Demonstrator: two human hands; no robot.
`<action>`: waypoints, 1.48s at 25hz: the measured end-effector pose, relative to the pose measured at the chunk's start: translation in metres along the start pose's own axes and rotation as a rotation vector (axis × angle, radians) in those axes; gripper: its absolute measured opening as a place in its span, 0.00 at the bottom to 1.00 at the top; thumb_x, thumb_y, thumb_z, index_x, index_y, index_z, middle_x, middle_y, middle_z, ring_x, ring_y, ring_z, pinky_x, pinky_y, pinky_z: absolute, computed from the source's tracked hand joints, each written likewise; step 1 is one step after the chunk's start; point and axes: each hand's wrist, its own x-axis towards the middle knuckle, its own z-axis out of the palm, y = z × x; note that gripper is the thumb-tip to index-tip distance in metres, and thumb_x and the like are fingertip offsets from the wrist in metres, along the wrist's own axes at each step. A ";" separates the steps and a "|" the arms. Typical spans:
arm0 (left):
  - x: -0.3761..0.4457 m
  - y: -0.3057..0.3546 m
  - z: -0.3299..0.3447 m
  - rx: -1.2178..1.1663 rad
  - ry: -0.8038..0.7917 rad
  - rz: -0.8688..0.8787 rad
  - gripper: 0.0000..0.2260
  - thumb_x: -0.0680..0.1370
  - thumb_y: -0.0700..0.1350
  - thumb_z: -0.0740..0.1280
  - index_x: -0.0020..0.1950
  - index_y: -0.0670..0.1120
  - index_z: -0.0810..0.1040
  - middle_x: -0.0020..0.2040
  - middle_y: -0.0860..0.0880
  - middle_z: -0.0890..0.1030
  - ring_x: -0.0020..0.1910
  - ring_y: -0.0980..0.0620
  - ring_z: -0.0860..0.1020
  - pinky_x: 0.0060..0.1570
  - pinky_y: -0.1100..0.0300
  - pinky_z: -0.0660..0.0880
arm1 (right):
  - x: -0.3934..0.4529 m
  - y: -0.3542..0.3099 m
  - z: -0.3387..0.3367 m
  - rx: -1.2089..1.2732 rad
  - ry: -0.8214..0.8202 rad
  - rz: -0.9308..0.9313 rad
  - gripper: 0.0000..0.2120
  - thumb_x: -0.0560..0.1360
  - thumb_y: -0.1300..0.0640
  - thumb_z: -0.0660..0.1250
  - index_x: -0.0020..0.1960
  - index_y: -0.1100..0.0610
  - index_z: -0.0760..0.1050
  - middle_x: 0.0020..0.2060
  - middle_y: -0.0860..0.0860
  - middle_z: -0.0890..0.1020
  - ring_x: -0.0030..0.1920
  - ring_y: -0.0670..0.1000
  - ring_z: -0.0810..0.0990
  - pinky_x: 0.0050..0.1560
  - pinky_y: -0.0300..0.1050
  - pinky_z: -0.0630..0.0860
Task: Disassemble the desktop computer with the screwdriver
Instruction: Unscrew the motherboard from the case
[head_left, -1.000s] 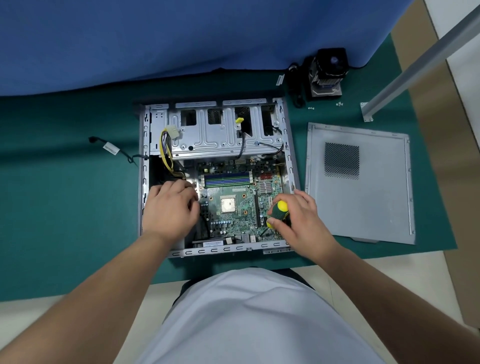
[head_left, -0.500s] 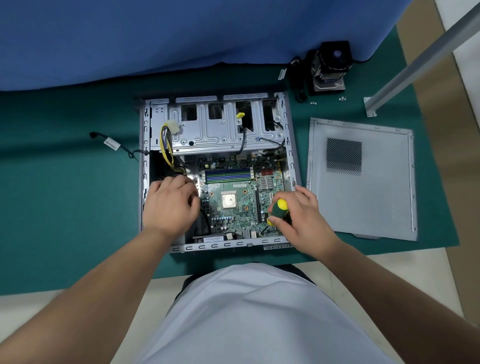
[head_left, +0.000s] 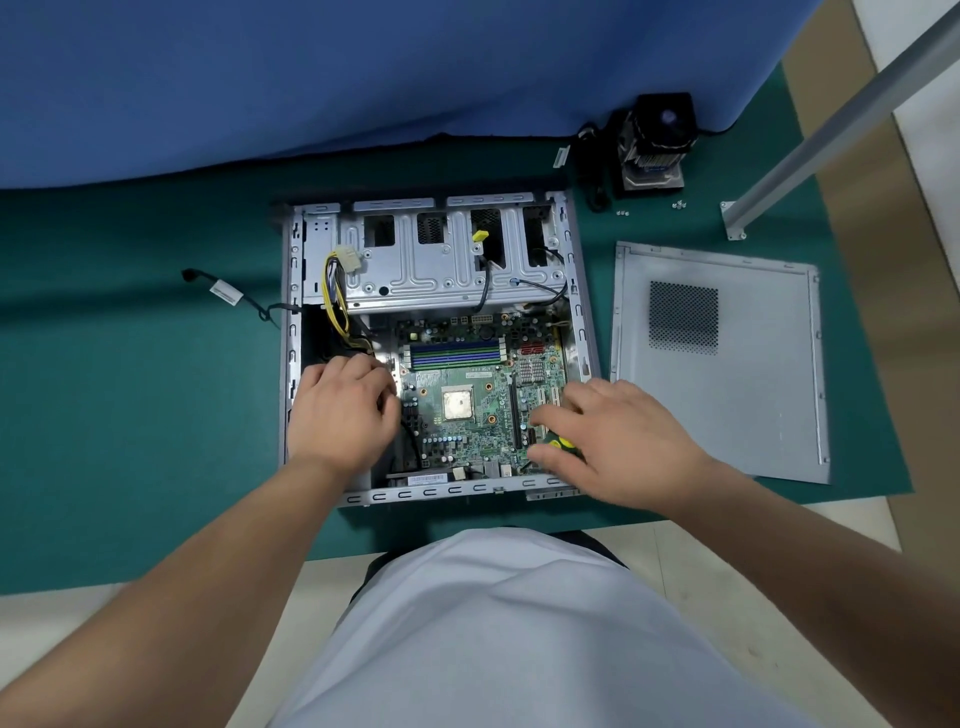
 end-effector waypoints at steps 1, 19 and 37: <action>0.000 0.000 0.000 0.002 0.001 -0.001 0.16 0.77 0.51 0.57 0.49 0.49 0.84 0.48 0.53 0.80 0.49 0.48 0.76 0.54 0.50 0.68 | 0.001 -0.003 -0.003 -0.031 -0.011 -0.001 0.28 0.82 0.32 0.40 0.63 0.44 0.72 0.45 0.47 0.77 0.46 0.52 0.78 0.48 0.48 0.74; 0.000 -0.001 0.000 0.000 -0.012 -0.006 0.16 0.78 0.51 0.57 0.50 0.49 0.84 0.48 0.53 0.80 0.49 0.49 0.76 0.55 0.51 0.69 | 0.006 -0.016 -0.009 0.132 -0.181 -0.122 0.20 0.79 0.50 0.58 0.69 0.51 0.62 0.58 0.52 0.72 0.57 0.54 0.74 0.55 0.53 0.77; 0.001 0.001 -0.004 -0.019 -0.035 -0.011 0.17 0.77 0.52 0.56 0.48 0.48 0.83 0.47 0.52 0.79 0.48 0.48 0.75 0.54 0.50 0.69 | 0.011 -0.001 -0.004 0.082 -0.036 -0.043 0.18 0.83 0.44 0.55 0.72 0.45 0.66 0.65 0.47 0.75 0.57 0.53 0.79 0.51 0.51 0.79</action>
